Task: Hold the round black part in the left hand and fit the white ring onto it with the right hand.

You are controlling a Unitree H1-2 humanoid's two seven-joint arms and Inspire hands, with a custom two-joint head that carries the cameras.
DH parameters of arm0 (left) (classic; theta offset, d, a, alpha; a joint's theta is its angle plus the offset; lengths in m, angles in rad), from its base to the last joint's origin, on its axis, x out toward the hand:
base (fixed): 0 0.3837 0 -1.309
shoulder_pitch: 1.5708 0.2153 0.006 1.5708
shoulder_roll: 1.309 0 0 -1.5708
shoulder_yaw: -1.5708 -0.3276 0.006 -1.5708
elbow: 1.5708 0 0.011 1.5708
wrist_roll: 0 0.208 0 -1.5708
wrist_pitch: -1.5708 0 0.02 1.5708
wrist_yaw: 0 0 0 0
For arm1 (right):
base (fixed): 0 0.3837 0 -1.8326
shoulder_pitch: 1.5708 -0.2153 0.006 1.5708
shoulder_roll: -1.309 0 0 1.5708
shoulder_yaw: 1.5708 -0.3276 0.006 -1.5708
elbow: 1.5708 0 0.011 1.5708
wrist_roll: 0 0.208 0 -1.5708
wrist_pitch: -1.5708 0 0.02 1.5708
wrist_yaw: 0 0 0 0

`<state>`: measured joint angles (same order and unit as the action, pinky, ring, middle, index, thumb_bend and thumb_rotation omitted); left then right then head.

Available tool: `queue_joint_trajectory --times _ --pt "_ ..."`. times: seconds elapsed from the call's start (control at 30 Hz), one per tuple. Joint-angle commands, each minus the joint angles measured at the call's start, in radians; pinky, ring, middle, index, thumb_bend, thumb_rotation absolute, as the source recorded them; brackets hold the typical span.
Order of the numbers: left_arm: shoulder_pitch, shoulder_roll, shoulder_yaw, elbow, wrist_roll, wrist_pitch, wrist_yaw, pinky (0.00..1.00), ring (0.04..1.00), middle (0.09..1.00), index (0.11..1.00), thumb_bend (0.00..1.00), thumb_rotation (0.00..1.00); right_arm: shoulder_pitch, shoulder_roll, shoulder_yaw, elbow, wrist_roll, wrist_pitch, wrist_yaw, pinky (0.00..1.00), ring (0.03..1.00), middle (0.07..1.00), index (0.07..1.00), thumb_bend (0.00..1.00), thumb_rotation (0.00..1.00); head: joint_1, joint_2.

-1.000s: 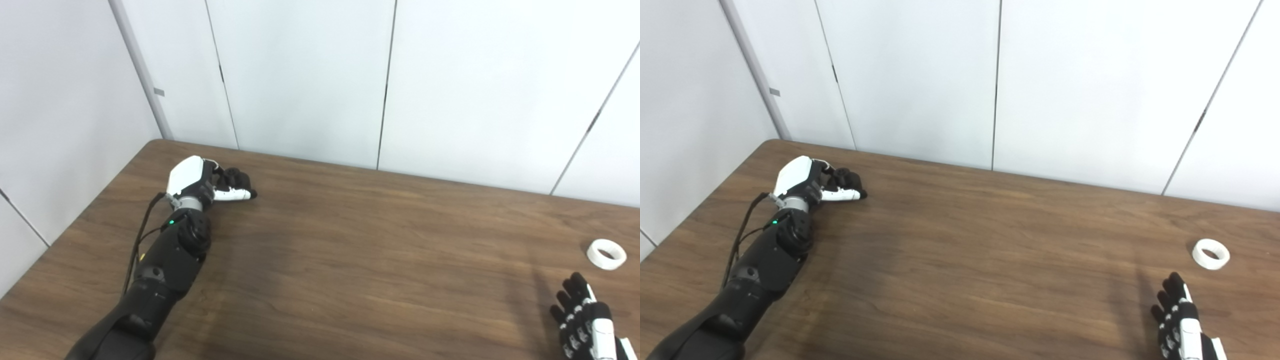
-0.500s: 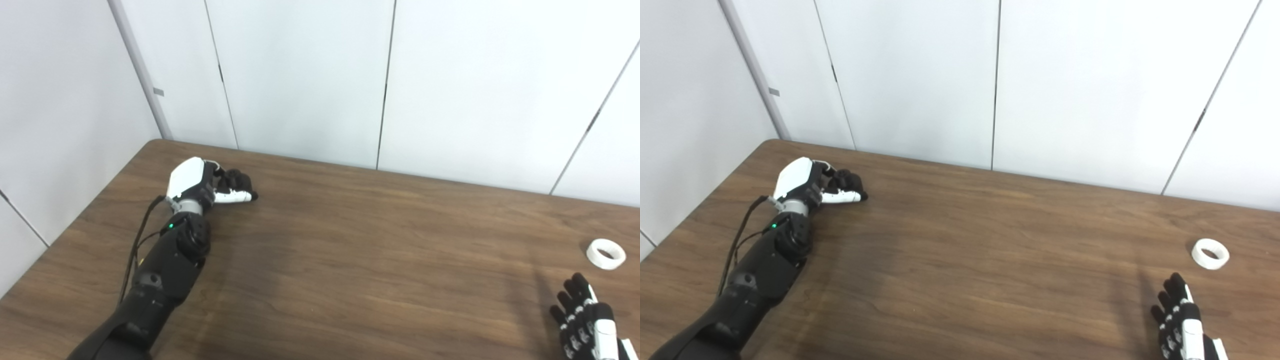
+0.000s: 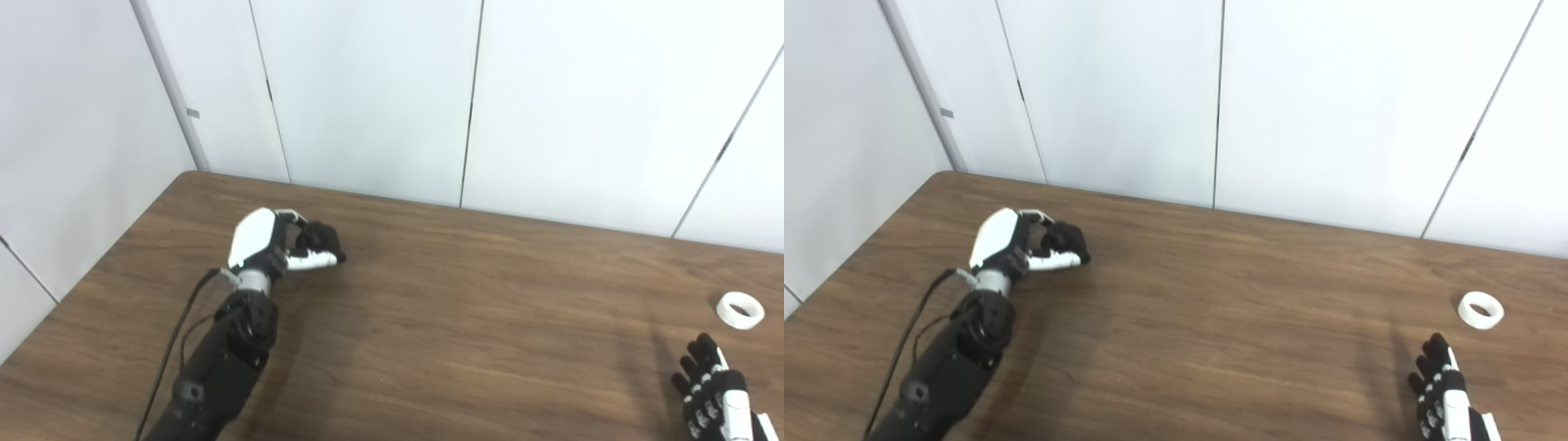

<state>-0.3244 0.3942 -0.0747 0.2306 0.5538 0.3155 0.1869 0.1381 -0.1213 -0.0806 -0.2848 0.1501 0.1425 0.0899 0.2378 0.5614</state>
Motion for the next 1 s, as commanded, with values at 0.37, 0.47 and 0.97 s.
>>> queue_joint_trajectory --times 0.37,0.47,0.97 --pt "0.062 -0.040 -0.072 -0.303 0.064 0.009 -0.075 1.00 0.886 0.791 0.486 0.52 0.06 -0.018 0.015 0.020 0.018 -0.012 -0.067 -0.002 1.00 1.000 1.000 1.000 0.44 1.00 -0.066 0.005" --pt "0.100 -0.070 -0.099 -0.335 0.083 -0.017 -0.071 1.00 0.886 0.788 0.485 0.52 0.05 -0.021 0.014 0.025 0.039 -0.019 -0.096 0.000 1.00 1.000 1.000 1.000 0.45 1.00 -0.082 0.008" --pt "0.188 -0.173 -0.221 -0.422 0.171 -0.081 -0.111 1.00 0.893 0.797 0.485 0.52 0.05 -0.035 0.047 0.052 0.035 -0.052 -0.080 -0.025 1.00 1.000 0.992 0.979 0.54 1.00 -0.181 0.042"
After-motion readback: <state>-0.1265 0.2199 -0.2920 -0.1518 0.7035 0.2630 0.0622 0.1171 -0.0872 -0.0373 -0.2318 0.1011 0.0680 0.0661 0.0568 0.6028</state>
